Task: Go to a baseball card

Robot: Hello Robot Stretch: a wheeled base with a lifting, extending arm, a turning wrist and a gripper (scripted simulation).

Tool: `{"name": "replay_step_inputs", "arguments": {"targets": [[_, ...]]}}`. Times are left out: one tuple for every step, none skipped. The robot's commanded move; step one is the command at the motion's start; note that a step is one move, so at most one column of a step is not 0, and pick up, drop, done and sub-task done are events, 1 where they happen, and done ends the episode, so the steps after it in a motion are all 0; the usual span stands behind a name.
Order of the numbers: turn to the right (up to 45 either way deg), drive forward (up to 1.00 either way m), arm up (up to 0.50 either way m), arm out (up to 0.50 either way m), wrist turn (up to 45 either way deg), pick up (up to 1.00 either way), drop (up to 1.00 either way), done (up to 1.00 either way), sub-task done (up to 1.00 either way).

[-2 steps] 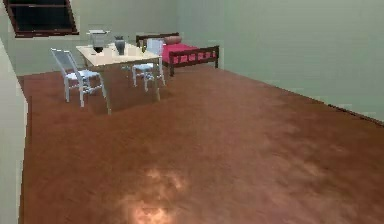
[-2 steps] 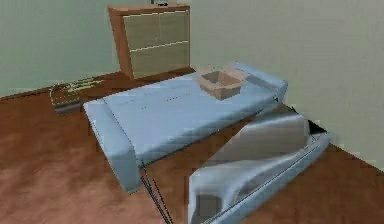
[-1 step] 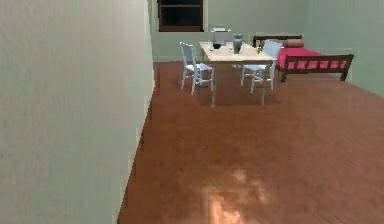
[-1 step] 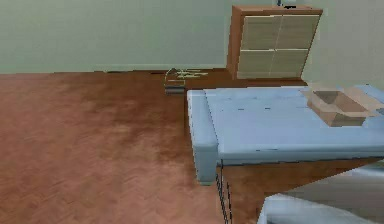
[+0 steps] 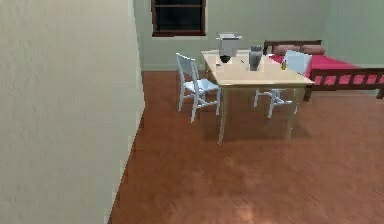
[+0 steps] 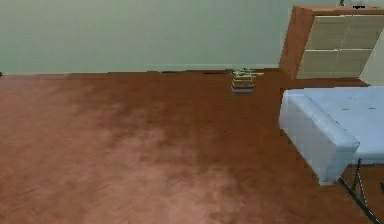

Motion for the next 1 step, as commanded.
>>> {"name": "replay_step_inputs", "arguments": {"targets": [[0.0,1.0,0.0,0.0,0.0,0.0,0.0,0.0,0.0]]}}
